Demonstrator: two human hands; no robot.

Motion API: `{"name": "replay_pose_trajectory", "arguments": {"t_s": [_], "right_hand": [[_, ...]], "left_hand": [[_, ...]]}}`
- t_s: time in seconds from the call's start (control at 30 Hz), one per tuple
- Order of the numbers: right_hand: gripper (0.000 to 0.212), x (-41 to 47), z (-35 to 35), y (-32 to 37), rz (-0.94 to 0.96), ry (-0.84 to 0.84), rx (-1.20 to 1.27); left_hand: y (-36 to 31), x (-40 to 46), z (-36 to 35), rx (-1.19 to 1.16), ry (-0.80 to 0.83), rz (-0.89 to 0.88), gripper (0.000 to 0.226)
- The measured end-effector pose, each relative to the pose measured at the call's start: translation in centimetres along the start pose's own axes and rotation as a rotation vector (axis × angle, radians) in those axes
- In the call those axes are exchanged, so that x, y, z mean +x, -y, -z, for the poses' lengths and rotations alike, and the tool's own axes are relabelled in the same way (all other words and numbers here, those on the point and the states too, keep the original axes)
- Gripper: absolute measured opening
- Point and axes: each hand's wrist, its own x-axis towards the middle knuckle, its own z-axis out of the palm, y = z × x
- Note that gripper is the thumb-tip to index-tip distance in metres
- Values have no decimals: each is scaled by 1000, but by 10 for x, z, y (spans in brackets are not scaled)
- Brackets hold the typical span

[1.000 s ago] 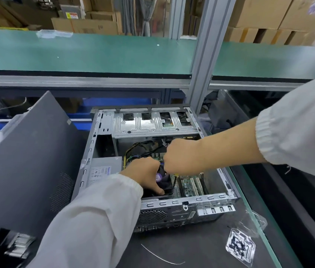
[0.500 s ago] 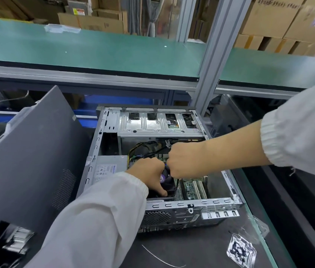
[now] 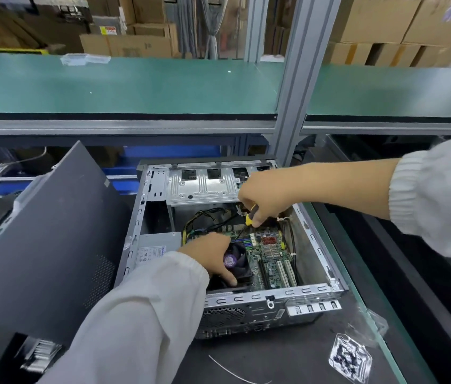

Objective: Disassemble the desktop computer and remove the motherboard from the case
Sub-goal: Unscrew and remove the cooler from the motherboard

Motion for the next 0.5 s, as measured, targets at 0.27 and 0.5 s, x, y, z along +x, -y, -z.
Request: {"name": "replay_pose_trajectory", "arguments": {"t_s": [0.27,0.5], "right_hand": [[27,13,-14,7,3,-421,618],[33,42,-57,42,-31,-812,828]], "left_hand": [[28,-43,67,-410,-192,-87,15],[42,-28,46,-349,-95,25,21]]}}
